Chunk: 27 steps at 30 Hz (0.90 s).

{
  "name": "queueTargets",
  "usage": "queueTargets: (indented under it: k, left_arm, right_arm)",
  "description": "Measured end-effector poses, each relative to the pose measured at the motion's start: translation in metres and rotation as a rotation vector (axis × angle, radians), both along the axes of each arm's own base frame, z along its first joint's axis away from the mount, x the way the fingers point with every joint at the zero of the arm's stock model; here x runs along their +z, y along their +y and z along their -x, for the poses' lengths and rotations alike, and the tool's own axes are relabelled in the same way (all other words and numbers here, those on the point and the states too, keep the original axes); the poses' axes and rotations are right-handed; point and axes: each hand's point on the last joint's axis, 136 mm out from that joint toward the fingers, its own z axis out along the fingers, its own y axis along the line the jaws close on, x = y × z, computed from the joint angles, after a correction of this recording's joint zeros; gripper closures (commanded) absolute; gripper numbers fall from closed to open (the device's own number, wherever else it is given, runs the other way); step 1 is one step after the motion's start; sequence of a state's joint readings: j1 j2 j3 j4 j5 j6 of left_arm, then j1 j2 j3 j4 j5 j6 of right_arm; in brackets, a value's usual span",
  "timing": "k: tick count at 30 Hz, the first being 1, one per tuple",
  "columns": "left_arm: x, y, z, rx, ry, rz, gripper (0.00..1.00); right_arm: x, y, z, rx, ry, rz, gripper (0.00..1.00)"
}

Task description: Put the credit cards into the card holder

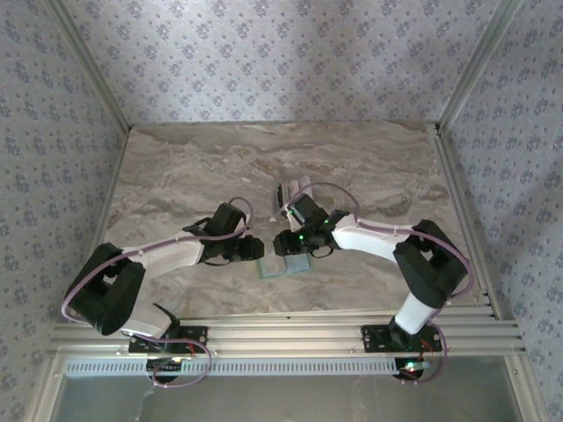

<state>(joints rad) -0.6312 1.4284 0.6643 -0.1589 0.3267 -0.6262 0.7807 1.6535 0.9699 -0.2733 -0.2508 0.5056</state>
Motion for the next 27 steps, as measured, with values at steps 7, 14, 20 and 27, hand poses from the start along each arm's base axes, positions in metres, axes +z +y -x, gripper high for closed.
queueTargets:
  k: [7,14,20,27]
  left_arm:
    - [-0.002,0.000,0.000,-0.007,0.002,0.001,0.78]
    - [-0.020,0.002,0.003,-0.008,0.049,-0.033,0.78]
    - [-0.022,0.002,0.003,-0.013,0.048,-0.037,0.78]
    - [-0.023,0.001,0.001,-0.013,0.045,-0.034,0.78]
  right_arm:
    - [0.007,-0.018,-0.019,-0.023,-0.070,0.126,0.68]
    - [-0.002,-0.025,-0.033,-0.021,-0.096,0.236,0.64]
    - [-0.017,-0.027,-0.032,-0.004,-0.078,0.302,0.62]
    - [-0.032,-0.023,-0.025,0.029,-0.076,0.361,0.61]
